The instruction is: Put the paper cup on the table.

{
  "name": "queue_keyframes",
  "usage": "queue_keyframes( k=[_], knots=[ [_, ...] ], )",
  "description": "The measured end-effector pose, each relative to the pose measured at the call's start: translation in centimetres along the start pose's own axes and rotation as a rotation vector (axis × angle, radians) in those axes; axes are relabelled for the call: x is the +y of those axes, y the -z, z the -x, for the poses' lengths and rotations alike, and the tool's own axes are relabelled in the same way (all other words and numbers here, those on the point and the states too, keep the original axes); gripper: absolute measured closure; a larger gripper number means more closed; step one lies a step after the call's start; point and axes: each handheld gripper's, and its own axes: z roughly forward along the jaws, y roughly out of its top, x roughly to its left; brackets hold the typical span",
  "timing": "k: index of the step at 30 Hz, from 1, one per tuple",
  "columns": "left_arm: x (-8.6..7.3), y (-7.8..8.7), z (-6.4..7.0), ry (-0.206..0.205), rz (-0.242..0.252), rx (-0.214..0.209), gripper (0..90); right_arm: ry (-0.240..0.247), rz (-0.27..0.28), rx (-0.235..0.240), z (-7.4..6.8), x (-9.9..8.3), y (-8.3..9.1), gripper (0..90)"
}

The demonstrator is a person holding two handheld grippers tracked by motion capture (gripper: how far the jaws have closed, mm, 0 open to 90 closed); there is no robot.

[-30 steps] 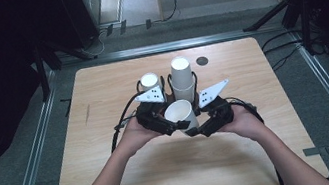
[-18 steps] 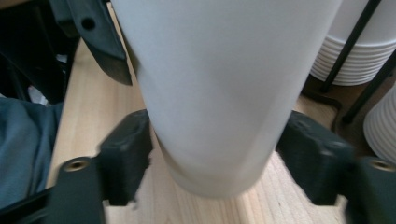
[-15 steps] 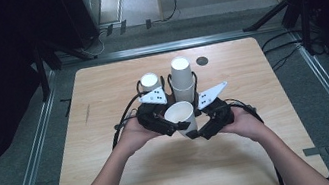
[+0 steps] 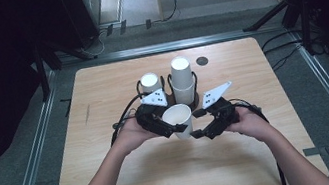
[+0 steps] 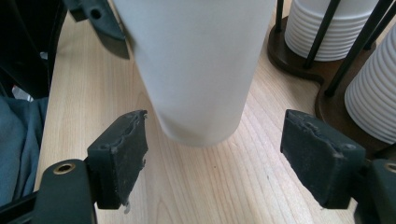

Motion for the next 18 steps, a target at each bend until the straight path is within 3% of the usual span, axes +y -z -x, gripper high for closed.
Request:
queue_keyframes(
  k=[7,13,18],
  knots=[
    [-0.4,-0.1,-0.3,-0.006,-0.034,-0.043,23.6,0.017,-0.003,-0.031,0.0,-0.3,0.4,22.8],
    [-0.8,-0.2,-0.5,-0.013,-0.076,-0.036,23.6,0.021,-0.009,-0.051,0.0,-0.5,1.1,22.8],
    [-1.0,0.0,-0.7,-0.006,-0.075,-0.040,23.5,0.040,-0.009,-0.060,0.2,-0.6,1.6,22.8]
  ],
)
